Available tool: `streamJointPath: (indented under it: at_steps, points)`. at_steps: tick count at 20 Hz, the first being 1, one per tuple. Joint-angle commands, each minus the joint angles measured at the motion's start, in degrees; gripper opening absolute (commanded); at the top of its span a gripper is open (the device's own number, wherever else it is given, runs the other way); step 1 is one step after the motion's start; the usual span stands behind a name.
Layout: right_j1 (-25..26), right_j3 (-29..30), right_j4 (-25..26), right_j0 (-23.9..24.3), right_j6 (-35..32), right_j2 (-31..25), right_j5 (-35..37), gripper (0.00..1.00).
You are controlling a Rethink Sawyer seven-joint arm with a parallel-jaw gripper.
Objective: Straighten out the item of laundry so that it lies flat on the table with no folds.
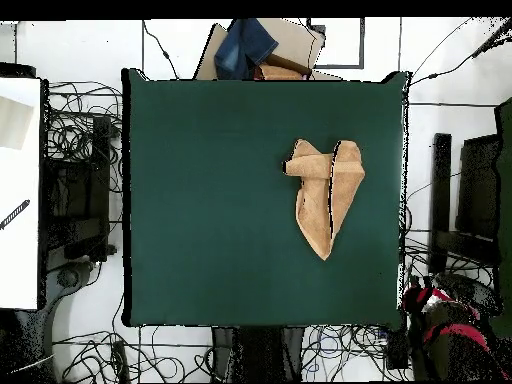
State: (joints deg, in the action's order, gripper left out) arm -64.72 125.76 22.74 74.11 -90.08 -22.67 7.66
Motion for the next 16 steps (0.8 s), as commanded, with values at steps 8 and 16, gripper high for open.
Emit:
streamJointPath:
  at_steps: [8,16]
  points:
    - [1.2,-3.5,3.5,3.8,10.9,-9.6,18.5,1.00]
    - [2.5,-4.0,6.4,1.8,7.0,-9.3,18.1,1.00]
